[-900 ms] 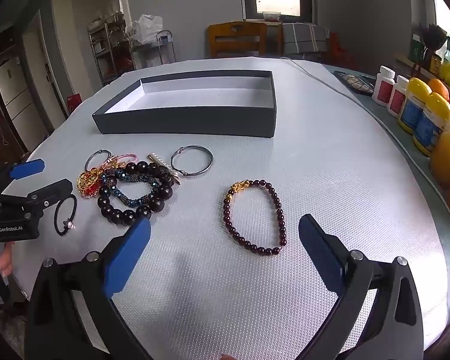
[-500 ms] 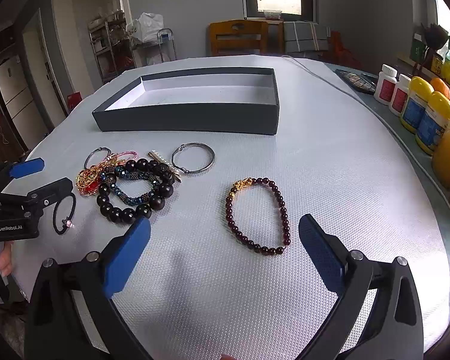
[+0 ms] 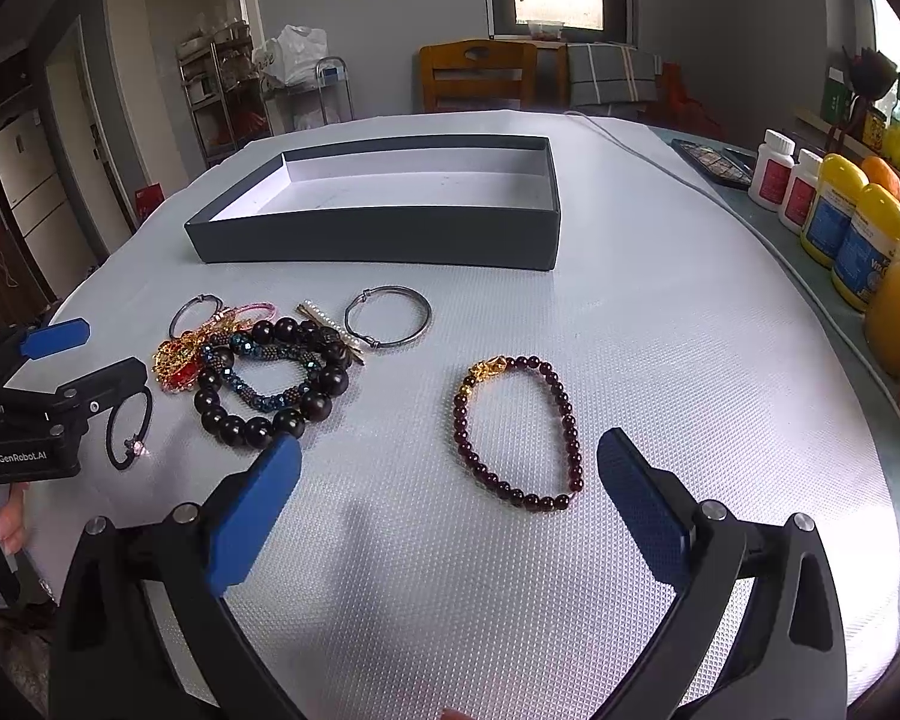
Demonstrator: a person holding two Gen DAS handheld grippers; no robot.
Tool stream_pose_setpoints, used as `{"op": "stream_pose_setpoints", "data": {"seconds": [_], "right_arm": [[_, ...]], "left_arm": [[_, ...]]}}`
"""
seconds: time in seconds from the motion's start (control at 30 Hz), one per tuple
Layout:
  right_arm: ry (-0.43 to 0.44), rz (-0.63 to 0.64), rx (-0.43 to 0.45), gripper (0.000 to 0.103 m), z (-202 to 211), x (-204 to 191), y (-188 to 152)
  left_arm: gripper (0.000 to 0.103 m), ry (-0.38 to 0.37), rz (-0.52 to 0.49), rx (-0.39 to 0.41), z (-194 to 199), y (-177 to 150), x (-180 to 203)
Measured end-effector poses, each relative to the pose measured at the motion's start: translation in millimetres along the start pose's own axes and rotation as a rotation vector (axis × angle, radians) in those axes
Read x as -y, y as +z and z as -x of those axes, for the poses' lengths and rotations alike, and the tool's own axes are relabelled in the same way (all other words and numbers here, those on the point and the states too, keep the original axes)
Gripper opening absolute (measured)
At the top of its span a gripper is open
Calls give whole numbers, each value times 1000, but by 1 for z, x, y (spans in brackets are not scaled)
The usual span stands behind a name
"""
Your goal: Organize jewelry
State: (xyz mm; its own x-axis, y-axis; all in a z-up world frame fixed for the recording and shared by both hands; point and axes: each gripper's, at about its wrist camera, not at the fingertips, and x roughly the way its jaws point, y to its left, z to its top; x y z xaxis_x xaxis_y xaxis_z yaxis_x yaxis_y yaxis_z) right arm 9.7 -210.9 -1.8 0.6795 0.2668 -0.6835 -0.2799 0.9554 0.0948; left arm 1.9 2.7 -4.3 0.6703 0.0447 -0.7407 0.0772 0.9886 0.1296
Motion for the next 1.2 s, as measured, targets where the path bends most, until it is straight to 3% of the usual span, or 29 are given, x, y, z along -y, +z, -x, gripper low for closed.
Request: {"op": "stream_pose_setpoints", "data": {"seconds": [0.43, 0.7, 0.97, 1.07, 1.2], "right_arm": [[-2, 3, 4, 98, 1, -1, -1], [-4, 3, 7, 97, 2, -1, -2], [0, 39, 42, 97, 9, 6, 5], [-5, 79, 59, 97, 12, 9, 10], [8, 87, 44, 97, 8, 21, 18]], "left_arm": [[101, -66, 63, 47, 5, -1, -2], [101, -20, 39, 51, 8, 0, -3], [101, -30, 35, 69, 6, 5, -24], [101, 18, 12, 84, 4, 9, -34], [101, -39, 45, 44, -8, 21, -57]]}}
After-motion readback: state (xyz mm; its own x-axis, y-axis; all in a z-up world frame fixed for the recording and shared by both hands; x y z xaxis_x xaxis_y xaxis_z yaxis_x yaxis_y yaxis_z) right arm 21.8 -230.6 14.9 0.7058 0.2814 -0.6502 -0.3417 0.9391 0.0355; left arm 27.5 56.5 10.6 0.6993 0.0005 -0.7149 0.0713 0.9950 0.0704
